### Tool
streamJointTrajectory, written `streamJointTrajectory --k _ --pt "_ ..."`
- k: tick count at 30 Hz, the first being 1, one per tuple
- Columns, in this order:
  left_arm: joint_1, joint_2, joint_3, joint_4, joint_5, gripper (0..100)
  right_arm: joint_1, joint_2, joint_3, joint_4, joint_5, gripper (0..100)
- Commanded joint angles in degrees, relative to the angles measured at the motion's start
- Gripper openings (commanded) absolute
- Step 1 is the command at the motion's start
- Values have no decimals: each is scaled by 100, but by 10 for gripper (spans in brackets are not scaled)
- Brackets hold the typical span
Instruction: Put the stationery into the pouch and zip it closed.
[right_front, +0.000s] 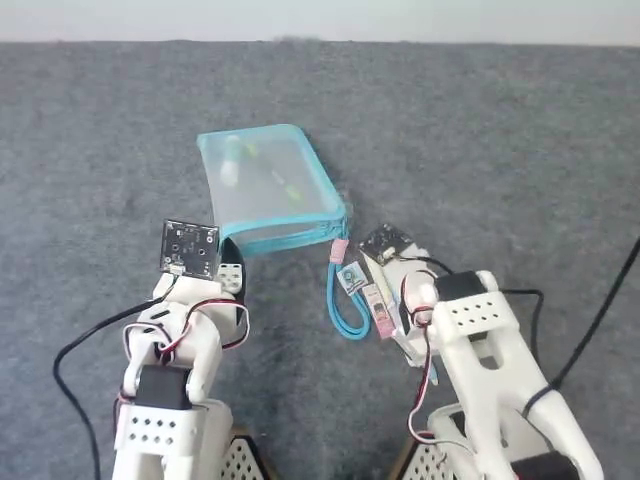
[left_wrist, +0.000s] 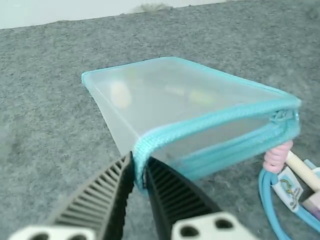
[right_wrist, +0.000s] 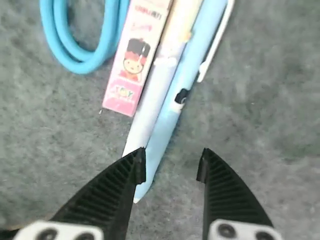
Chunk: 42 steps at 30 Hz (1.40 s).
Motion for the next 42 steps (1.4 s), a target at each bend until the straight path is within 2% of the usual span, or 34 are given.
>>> streamJointTrajectory --k 1,8,14,19,20,25,34,38,42 --pt "0 -114 -31 -26 -79 11 -57 -233 149 -224 88 180" --pt "0 -114 -31 -26 -79 11 -330 -57 237 -330 88 180" --pt "0 -114 -31 -26 -79 11 -268 1130 -79 -611 123 170" --pt "0 -114 -40 -26 -79 11 330 1701 -554 -637 79 7" --pt "0 -114 -48 -26 -79 11 488 1710 -615 -637 70 5" --pt "9 -114 -48 -26 -79 11 1068 1596 -958 -541 70 7" --pt "0 -114 -31 -35 -79 11 1130 1314 -2760 734 -132 9" --pt "0 -114 -40 -35 -79 11 769 1490 -2523 1209 -105 24" --pt "0 -114 -40 -35 -79 11 382 1393 -1626 716 -132 96"
